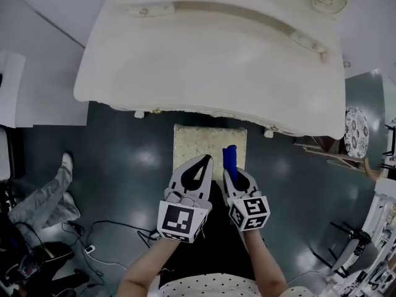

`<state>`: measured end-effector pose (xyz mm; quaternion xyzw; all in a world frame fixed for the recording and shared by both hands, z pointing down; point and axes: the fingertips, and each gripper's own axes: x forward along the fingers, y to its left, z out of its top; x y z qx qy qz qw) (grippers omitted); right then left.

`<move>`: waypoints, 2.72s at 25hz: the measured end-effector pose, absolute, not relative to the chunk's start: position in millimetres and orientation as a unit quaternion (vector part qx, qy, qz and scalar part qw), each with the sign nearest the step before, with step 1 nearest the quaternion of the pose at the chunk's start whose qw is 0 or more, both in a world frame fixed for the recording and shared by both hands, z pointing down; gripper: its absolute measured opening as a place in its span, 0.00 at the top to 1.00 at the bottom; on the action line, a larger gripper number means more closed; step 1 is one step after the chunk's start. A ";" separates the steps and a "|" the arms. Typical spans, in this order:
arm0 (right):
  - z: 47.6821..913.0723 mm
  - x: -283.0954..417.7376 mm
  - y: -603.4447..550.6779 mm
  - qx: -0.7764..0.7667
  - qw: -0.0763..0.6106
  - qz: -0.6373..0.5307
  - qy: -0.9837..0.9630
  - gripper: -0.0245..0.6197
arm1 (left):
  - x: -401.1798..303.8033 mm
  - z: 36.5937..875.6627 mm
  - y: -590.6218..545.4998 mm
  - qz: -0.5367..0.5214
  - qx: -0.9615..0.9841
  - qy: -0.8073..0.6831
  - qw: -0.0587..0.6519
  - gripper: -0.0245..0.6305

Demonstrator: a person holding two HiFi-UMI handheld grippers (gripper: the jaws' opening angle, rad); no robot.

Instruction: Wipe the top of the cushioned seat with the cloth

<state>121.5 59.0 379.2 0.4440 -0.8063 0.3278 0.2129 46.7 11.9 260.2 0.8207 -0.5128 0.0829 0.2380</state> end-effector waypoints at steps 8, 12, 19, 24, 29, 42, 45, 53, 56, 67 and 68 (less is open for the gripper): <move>261.5 167.7 49.5 0.492 0.173 0.270 -0.809 0.86 | 79.0 166.0 8.7 0.072 0.846 -0.494 0.188 0.97; 212.2 176.3 49.8 0.494 0.138 0.255 -0.820 0.86 | 96.6 123.5 22.9 0.065 0.860 -0.478 0.165 0.97; 149.3 187.9 66.2 0.499 0.094 0.225 -0.831 0.86 | 105.3 65.2 50.1 0.041 0.865 -0.483 0.127 0.97; 112.3 196.1 78.3 0.503 0.067 0.193 -0.840 0.86 | 109.4 39.1 64.3 0.021 0.871 -0.481 0.098 0.97; 92.7 205.5 90.5 0.503 0.062 0.166 -0.846 0.86 | 112.4 23.1 75.0 0.010 0.877 -0.475 0.078 0.97; 85.6 207.8 117.3 0.509 0.058 0.154 -0.845 0.86 | 100.2 28.4 103.3 -0.001 0.874 -0.477 0.090 0.97; 85.1 208.3 118.3 0.514 0.061 0.148 -0.843 0.86 | 99.1 30.3 107.2 0.004 0.876 -0.475 0.090 0.97; 84.0 209.3 114.6 0.527 0.064 0.143 -0.835 0.86 | 94.8 36.1 104.5 0.011 0.878 -0.467 0.101 0.97; 82.8 209.2 111.7 0.529 0.066 0.139 -0.835 0.86 | 90.3 36.2 99.7 0.009 0.874 -0.475 0.104 0.97; 76.4 205.7 107.6 0.529 0.065 0.127 -0.836 0.86 | 85.2 30.1 95.7 0.002 0.872 -0.479 0.097 0.97; 76.6 205.3 107.8 0.529 0.065 0.128 -0.836 0.86 | 84.8 30.4 95.9 0.003 0.872 -0.480 0.097 0.97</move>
